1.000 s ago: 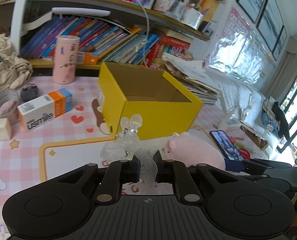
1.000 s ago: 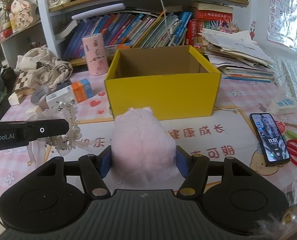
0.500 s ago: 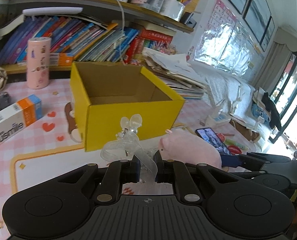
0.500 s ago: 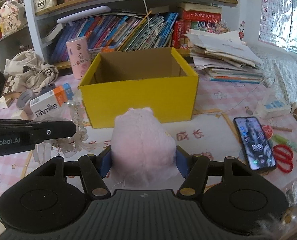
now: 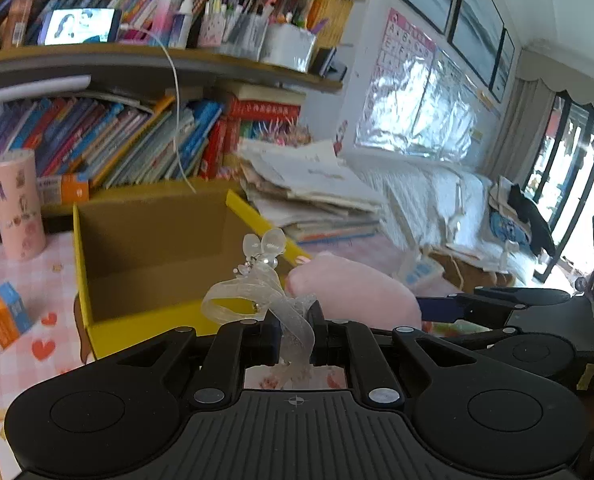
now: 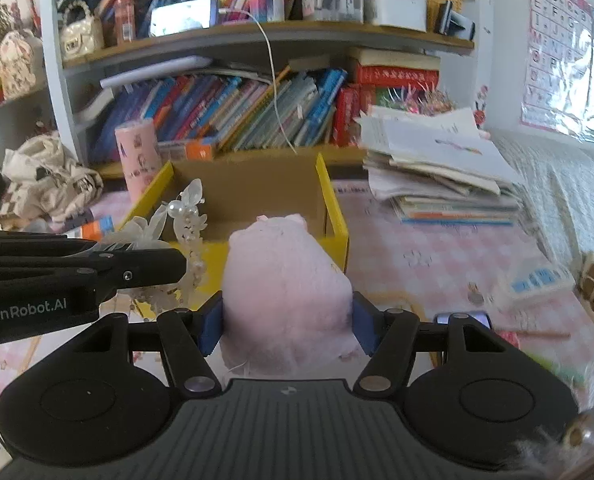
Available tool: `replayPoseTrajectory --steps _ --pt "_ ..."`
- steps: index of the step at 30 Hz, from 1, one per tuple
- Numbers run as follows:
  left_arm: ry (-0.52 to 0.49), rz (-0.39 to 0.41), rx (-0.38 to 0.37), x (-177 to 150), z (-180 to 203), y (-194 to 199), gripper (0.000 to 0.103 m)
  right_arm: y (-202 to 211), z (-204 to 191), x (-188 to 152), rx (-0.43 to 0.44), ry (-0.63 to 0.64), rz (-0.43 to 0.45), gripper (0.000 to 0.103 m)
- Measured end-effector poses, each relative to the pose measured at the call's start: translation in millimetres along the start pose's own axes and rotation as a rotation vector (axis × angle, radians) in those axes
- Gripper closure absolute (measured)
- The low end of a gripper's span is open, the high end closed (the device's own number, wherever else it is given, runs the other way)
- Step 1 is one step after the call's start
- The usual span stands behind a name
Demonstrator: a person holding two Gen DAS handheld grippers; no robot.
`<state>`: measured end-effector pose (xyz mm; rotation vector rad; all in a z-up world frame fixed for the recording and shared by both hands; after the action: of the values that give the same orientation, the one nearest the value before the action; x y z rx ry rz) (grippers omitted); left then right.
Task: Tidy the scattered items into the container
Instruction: 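Lower the pearl bag and plush pig into the yellow box with both tools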
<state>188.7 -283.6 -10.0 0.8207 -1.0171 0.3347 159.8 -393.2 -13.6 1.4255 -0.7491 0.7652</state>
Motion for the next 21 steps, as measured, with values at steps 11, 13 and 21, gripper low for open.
replayPoseTrajectory --steps 11,13,21 --pt "0.003 0.063 0.107 39 -6 -12 0.092 -22 10 47 0.105 0.048 0.114 0.042" --pt "0.011 0.081 0.122 47 -10 -12 0.092 -26 9 57 0.126 0.060 0.136 0.042" --pt "0.033 0.093 0.193 70 -31 -26 0.092 -62 -5 92 0.215 0.112 0.155 0.042"
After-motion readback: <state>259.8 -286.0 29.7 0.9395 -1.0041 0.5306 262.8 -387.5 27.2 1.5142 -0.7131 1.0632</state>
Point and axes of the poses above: each gripper's, at about its wrist camera, not at the fingertips, and y roughly against the way its jaws point, z to its right, x to its top, the point moved 8 cm from there along -y, roughly the way its jaws point, and after that the axes turned 6 degrees about -x, right-handed, at the moved point
